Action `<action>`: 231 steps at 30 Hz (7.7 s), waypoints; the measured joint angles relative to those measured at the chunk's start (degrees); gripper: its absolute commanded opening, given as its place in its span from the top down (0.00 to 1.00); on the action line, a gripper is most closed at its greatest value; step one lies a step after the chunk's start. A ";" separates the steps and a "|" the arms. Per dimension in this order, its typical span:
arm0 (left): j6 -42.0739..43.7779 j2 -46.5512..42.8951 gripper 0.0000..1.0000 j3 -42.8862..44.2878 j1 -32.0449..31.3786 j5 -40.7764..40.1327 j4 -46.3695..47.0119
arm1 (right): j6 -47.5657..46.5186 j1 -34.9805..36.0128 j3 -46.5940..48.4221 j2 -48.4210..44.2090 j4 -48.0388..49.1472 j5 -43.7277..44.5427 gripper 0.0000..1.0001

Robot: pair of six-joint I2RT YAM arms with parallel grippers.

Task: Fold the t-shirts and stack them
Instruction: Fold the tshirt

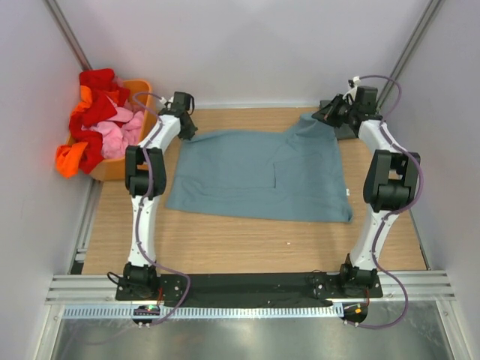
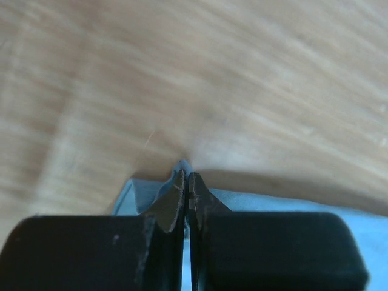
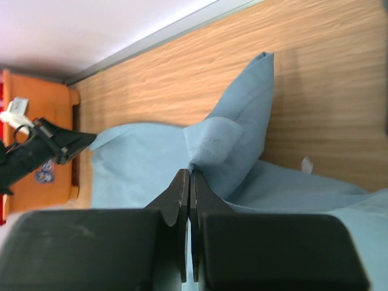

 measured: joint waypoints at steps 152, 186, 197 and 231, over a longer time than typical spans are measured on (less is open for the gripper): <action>11.72 -84.21 0.25 -72.72 -3.32 1.03 -7.72 | -7.50 19.76 -21.14 -21.53 -23.74 40.39 0.99; 11.72 -84.76 0.25 -72.72 -3.39 1.46 -7.72 | -8.50 15.39 -8.63 -4.24 -28.13 45.16 0.60; 11.72 -84.76 0.25 -72.72 -3.39 1.44 -7.72 | -8.46 15.50 -12.48 -4.20 -26.34 44.04 0.82; 11.72 -84.74 0.25 -72.72 -3.43 1.42 -7.72 | -6.71 25.75 -22.64 -19.54 -32.13 45.77 0.99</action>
